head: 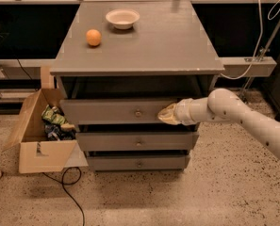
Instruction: Close top drawer
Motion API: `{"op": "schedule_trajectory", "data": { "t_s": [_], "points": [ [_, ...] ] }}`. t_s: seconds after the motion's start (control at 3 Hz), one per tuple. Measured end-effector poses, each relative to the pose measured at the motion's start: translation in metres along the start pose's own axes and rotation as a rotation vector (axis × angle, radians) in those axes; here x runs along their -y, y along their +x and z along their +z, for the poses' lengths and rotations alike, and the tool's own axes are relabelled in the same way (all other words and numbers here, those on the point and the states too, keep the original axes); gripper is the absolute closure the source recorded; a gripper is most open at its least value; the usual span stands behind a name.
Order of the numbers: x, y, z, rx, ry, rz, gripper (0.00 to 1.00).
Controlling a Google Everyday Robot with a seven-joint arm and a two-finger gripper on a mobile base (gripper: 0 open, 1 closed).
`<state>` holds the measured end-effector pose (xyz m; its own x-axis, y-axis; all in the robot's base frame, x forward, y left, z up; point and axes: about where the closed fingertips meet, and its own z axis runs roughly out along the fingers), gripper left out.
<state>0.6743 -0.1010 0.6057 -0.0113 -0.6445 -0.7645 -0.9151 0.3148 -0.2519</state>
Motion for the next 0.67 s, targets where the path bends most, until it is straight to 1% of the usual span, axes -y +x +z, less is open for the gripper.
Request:
{"op": "schedule_trajectory", "data": {
  "t_s": [0.33,0.67],
  "points": [
    [-0.005,-0.007,-0.025,0.011,-0.008,-0.008,1.0],
    [-0.015,-0.01,-0.068,0.007,0.016,0.007,1.0]
  ]
}}
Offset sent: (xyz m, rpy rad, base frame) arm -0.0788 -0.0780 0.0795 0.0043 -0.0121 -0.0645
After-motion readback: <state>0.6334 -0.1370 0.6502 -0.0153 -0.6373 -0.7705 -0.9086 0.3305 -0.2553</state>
